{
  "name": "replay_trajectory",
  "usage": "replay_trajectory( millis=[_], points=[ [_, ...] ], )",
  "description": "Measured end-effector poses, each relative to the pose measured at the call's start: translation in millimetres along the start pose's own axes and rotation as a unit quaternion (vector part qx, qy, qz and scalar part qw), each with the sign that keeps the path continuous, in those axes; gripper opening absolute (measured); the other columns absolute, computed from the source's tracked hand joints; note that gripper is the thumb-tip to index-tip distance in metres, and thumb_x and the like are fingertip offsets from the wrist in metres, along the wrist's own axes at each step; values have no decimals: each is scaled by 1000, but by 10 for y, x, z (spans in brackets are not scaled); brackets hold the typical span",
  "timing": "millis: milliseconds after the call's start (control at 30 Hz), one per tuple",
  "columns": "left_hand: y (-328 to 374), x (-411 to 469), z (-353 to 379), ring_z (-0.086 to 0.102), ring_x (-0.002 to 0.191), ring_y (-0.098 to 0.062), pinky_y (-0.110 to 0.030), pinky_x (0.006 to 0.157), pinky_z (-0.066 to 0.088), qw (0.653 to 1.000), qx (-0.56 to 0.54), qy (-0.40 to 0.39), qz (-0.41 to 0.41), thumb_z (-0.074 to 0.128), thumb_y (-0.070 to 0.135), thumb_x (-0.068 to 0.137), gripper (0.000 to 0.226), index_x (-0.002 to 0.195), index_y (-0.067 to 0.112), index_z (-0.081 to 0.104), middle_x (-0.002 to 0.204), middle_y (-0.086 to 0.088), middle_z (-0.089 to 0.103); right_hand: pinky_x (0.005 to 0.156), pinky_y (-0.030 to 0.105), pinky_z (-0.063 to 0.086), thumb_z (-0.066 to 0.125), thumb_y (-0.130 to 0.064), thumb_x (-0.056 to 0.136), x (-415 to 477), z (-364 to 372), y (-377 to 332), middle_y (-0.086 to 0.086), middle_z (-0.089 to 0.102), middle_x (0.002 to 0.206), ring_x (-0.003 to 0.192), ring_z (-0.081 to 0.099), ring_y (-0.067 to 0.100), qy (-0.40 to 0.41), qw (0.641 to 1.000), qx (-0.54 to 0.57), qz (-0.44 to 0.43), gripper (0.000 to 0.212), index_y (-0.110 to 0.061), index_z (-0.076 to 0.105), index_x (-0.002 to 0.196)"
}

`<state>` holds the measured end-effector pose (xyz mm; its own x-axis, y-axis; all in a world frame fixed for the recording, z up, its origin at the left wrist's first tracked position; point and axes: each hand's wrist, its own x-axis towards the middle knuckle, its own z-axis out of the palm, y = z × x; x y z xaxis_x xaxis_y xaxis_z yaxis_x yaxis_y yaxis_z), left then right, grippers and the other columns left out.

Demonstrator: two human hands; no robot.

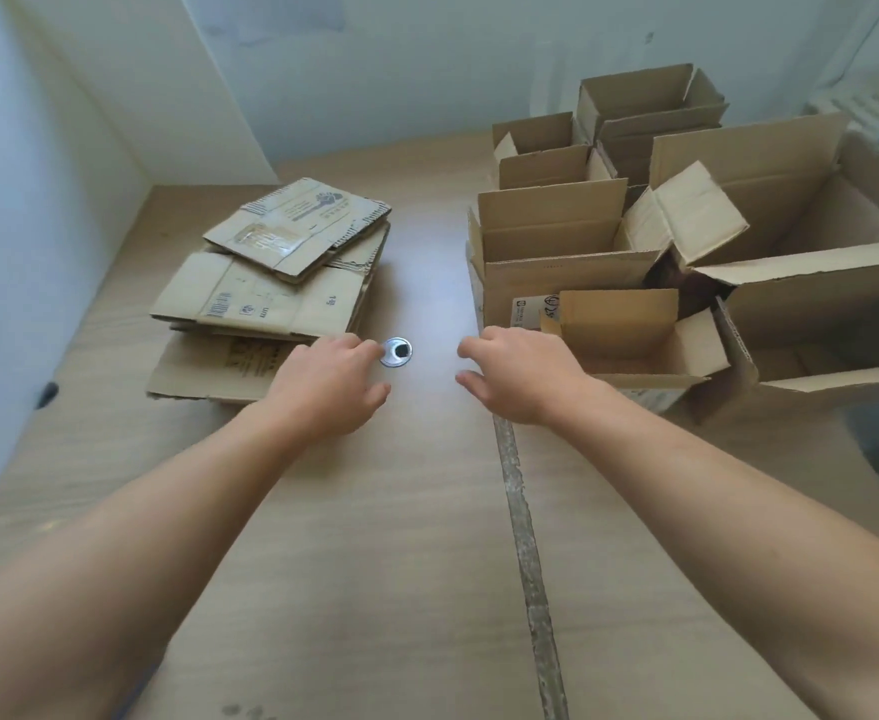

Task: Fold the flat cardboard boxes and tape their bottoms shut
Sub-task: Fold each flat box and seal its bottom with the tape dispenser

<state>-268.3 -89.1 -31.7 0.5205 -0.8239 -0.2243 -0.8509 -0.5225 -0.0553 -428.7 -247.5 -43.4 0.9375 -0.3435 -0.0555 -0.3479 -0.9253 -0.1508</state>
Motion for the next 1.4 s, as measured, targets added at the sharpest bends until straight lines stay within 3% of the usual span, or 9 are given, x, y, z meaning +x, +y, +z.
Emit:
replay_trajectory(
  millis=[233, 400, 633, 767, 833, 900, 1000, 1167, 1400],
  points=[
    [-974, 124, -75, 43, 129, -24, -40, 102, 36, 998, -24, 40, -48, 46, 45, 97, 47, 139, 24, 48, 137, -2, 51, 71, 35, 36, 41, -40, 101, 818, -33, -820, 4, 58, 109, 102, 57, 31, -9, 1000, 5, -4, 29, -19, 57, 113],
    [-1409, 643, -65, 39, 132, -25, -40, 104, 35, 995, -39, 85, -18, 48, 41, 96, 50, 142, 22, 44, 142, -3, 46, 73, 36, 38, 38, -42, 102, 1247, 128, -1060, 3, 59, 117, 109, 57, 30, -22, 999, -1, 46, 34, -21, 56, 122],
    [-1557, 1425, 108, 28, 140, -29, -44, 110, 30, 992, -70, 108, 9, 56, 49, 91, 67, 149, 25, 32, 154, -3, 32, 87, 43, 48, 43, -44, 100, 1231, 506, -1176, 1, 58, 119, 111, 54, 29, -20, 983, 116, 144, 33, -28, 53, 128],
    [-1604, 1480, 244, 46, 118, -34, -45, 90, 43, 994, -42, 97, 10, 52, 43, 96, 40, 125, 16, 52, 127, -11, 54, 83, 35, 42, 46, -41, 101, 1018, 650, -1166, -3, 54, 127, 115, 51, 23, -11, 971, 160, 180, 38, -28, 48, 137],
    [-1598, 1400, 252, 49, 98, -35, -41, 72, 41, 990, -31, 134, 31, 45, 27, 100, 23, 111, 9, 56, 108, -13, 58, 87, 37, 45, 48, -41, 101, 952, 651, -1145, -1, 56, 126, 111, 54, 22, 4, 964, 189, 189, 37, -28, 50, 136],
    [-1619, 1292, 175, 50, 88, -37, -41, 68, 39, 983, -56, 176, 20, 42, 13, 98, 19, 108, 5, 57, 103, -18, 59, 92, 40, 47, 50, -41, 100, 905, 610, -1121, 0, 57, 127, 110, 56, 22, 24, 956, 221, 191, 38, -28, 52, 135],
    [-1673, 996, -44, 57, 92, -47, -48, 75, 46, 955, -137, 263, 1, 43, 12, 99, 25, 116, 6, 60, 105, -25, 64, 99, 38, 44, 53, -39, 99, 833, 460, -1110, 2, 56, 130, 115, 55, 21, 55, 944, 267, 185, 41, -25, 51, 138],
    [-1649, 221, -403, 61, 93, -42, -46, 81, 49, 900, -195, 389, 30, 43, 19, 101, 29, 120, 9, 63, 105, -20, 68, 102, 33, 40, 56, -36, 99, 601, 142, -1154, 6, 49, 142, 121, 52, 19, 112, 917, 334, 188, 52, -21, 42, 147],
    [-1377, -885, -658, 57, 88, -19, -20, 77, 40, 885, -304, 353, 2, 50, 16, 100, 24, 119, 13, 65, 93, -1, 65, 113, 43, 36, 69, -46, 89, 41, -50, -1090, -3, 31, 158, 141, 37, 18, 162, 844, 468, 206, 82, -35, 21, 155]
  ],
)
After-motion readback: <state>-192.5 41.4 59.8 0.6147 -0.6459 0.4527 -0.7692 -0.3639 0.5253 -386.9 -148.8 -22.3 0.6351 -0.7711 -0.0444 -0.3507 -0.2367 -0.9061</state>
